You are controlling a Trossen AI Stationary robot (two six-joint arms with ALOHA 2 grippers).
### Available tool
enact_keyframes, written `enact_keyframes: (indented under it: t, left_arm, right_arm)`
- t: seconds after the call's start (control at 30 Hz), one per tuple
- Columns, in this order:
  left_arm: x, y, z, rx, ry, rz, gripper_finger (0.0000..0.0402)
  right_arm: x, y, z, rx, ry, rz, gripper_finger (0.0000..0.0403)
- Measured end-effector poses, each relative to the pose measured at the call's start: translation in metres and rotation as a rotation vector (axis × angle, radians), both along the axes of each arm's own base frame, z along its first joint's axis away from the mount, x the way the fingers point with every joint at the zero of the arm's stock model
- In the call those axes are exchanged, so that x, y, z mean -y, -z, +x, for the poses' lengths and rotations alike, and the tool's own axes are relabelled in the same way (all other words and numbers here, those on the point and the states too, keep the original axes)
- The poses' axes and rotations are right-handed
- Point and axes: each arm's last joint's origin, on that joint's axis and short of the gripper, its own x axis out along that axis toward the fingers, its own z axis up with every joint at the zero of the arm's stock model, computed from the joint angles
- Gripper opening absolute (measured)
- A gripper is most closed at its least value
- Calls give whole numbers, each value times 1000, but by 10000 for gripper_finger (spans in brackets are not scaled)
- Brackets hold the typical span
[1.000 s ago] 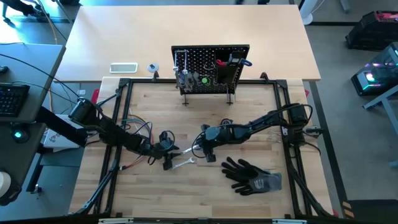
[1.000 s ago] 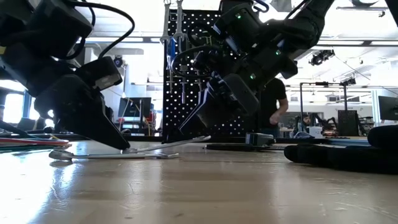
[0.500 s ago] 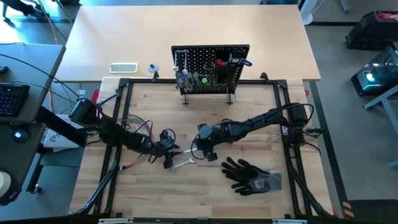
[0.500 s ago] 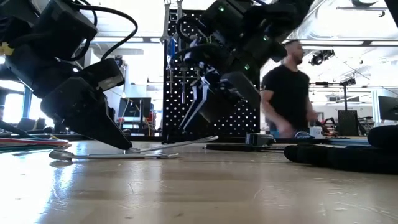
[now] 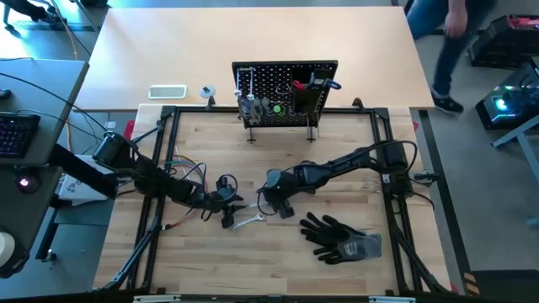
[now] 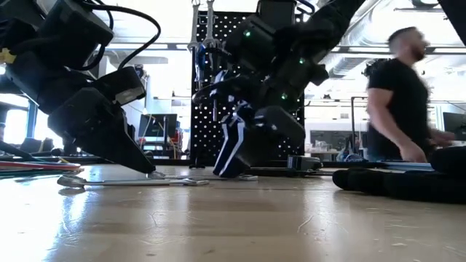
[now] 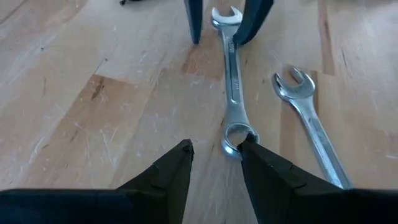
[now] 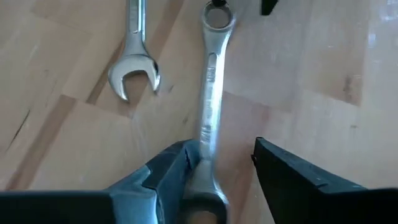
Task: Hang tools onto peg board
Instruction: Hang the wrench on the peg board
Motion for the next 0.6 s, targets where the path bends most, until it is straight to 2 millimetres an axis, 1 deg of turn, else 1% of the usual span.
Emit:
enact_keyframes:
  t: [0.1,0.27,0.5,0.57,0.6]
  left_arm:
    - [0,1,0,-7,1,5,133]
    - [-1,1,0,-3,-12,16,133]
    - [-1,0,0,2,-23,24,133]
    - [-1,0,0,3,-21,24,133]
    - [-2,1,-1,-6,-24,32,133]
  right_arm:
    - [0,4,4,-43,1,-8,168]
    - [-1,1,6,-71,-5,-14,100]
    - [-8,1,5,-79,-28,-36,93]
    - [-12,2,5,-82,-26,-51,49]
    - [-13,2,5,-82,-22,-58,34]
